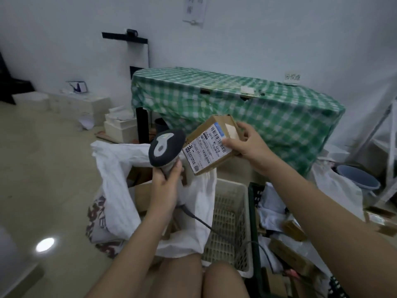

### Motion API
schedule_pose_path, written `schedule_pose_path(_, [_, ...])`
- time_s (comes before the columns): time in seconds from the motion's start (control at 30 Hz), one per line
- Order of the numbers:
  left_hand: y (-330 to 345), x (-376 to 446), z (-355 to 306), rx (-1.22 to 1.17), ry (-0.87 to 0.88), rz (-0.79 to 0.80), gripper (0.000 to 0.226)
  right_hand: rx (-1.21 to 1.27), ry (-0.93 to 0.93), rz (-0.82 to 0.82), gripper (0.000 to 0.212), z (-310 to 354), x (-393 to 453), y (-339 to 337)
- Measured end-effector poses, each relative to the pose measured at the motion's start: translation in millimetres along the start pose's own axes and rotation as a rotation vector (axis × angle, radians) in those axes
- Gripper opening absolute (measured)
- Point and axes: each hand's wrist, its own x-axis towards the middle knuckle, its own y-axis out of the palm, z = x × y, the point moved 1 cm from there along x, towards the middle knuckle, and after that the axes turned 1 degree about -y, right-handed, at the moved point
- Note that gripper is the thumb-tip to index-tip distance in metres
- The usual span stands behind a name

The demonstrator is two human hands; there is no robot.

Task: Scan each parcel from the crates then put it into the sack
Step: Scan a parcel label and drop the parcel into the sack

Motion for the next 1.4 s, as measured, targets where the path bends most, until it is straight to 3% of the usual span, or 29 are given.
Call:
schedule_pose_path(0.07, [-18.6, 6.1, 3.1, 0.033, -0.006, -0.052, 0.040, -0.028, -0.027, -0.002, 0.112, 1.7, 9.1, 25.2])
schedule_pose_path(0.17, [-38.0, 10.6, 5.2, 0.069, 0.007, -0.112, 0.044, -0.142, -0.079, 0.055, 0.100, -1.5, 14.8, 60.7])
schedule_pose_path(0.27, [-50.8, 15.2, 9.8, 0.062, 0.003, -0.142, 0.047, -0.460, -0.177, 0.230, 0.086, -24.3, 9.4, 88.8])
schedule_pose_path(0.4, [-61.3, 25.8, 20.1, 0.085, 0.003, -0.132, 0.043, -0.834, -0.411, 0.335, 0.096, -60.9, 17.6, 105.9])
schedule_pose_path(0.53, [-61.3, 35.8, 25.7, 0.084, -0.015, -0.117, 0.033, -1.293, -0.681, 0.209, 0.094, -81.2, 43.1, 121.6])
schedule_pose_path(0.63, [-60.0, 42.4, 31.3, 0.096, -0.039, -0.140, 0.032, -1.454, -0.565, 0.261, 0.090, -100.8, 57.2, 138.2])
schedule_pose_path(0.73, [-58.0, 45.4, 36.1, 0.115, -0.058, -0.152, 0.033, -1.408, -0.340, 0.391, 0.058, -111.8, 59.5, 146.8])
schedule_pose_path(0.93, [-52.2, 43.7, 44.2, 0.134, -0.086, -0.130, 0.032, -1.406, -0.076, 0.815, 0.037, -119.2, 48.2, 144.0])
schedule_pose_path(1.0, [-44.5, 41.0, 44.7, 0.148, -0.084, -0.113, 0.030, -1.369, -0.085, 0.786, 0.035, -112.6, 41.5, 136.3])
schedule_pose_path(1.07, [-38.4, 38.4, 45.7, 0.166, -0.093, -0.096, 0.031, -1.302, -0.272, 0.636, 0.041, -104.9, 35.3, 126.1])
schedule_pose_path(1.13, [-35.6, 35.8, 46.6, 0.171, -0.096, -0.074, 0.032, -1.342, -0.596, 0.281, 0.051, -101.9, 29.1, 114.4])
schedule_pose_path(1.17, [-34.3, 33.6, 46.0, 0.179, -0.095, -0.062, 0.032, -1.342, -0.629, 0.067, 0.060, -104.7, 25.9, 106.2])
schedule_pose_path(1.2, [-33.2, 31.7, 45.9, 0.187, -0.094, -0.049, 0.032, -1.299, -0.518, -0.089, 0.074, -106.6, 20.7, 96.2])
schedule_pose_path(1.23, [-31.0, 29.5, 44.6, 0.191, -0.096, -0.039, 0.033, -1.196, -0.304, -0.132, 0.089, -107.5, 13.7, 85.6])
schedule_pose_path(1.3, [-24.2, 24.2, 42.2, 0.174, -0.108, -0.023, 0.036, -0.746, 0.188, -0.057, 0.108, -113.6, 0.7, 70.7])
schedule_pose_path(1.37, [-15.6, 18.7, 41.0, 0.172, -0.113, -0.003, 0.038, -0.313, 0.464, 0.016, 0.094, -117.7, -10.0, 64.4])
schedule_pose_path(1.4, [-11.4, 16.4, 41.4, 0.179, -0.109, 0.009, 0.038, -0.281, 0.458, 0.018, 0.068, -118.1, -11.3, 62.1])
